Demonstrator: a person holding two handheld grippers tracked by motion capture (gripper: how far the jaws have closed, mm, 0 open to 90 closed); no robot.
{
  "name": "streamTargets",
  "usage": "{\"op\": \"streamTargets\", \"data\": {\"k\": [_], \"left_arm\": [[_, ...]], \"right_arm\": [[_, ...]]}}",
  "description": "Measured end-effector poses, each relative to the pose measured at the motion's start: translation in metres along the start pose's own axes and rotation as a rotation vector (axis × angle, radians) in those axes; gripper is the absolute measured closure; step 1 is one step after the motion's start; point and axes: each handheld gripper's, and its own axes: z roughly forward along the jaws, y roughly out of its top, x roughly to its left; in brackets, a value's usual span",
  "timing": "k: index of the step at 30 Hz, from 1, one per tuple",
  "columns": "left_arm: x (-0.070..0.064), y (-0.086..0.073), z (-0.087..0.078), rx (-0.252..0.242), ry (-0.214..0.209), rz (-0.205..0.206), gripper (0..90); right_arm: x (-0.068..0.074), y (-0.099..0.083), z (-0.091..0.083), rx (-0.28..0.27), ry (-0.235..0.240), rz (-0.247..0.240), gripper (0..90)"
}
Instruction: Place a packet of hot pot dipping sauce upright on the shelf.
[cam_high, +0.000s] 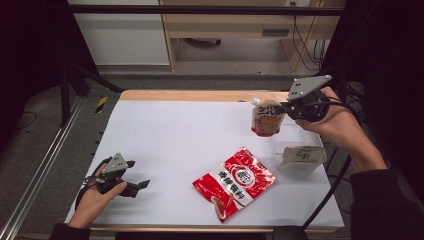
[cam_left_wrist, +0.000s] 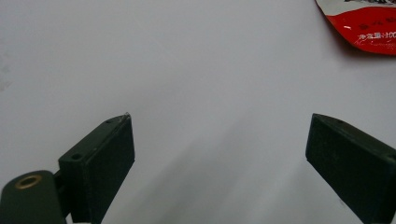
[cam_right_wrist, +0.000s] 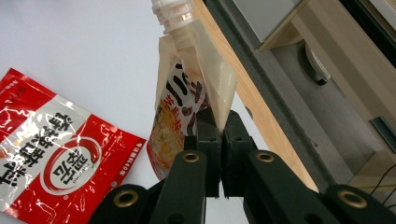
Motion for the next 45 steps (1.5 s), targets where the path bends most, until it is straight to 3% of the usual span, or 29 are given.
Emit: {"op": "streamTargets", "data": {"k": [12,18,31,45], "left_arm": [[-0.001,0.0,0.001,0.001,-0.006,0.005,7.8],[-0.001,0.0,0.001,-0.001,-0.004,0.002,7.8],[-0.001,0.0,0.001,0.003,-0.004,0.004,7.8],[-0.001,0.0,0.001,0.002,-0.008,0.004,7.8]], "right_arm": [[-0.018,-0.027,-0.003,0.018,-0.03,0.057,88.3],[-0.024,-0.044,-0.001,0.034,-0.022,0.082,88.3],[-0.022,-0.076,0.001,0.082,0.018,0.125,88.2],[-0.018,-0.084,0.004,0.089,0.052,0.129,88.2]]}}
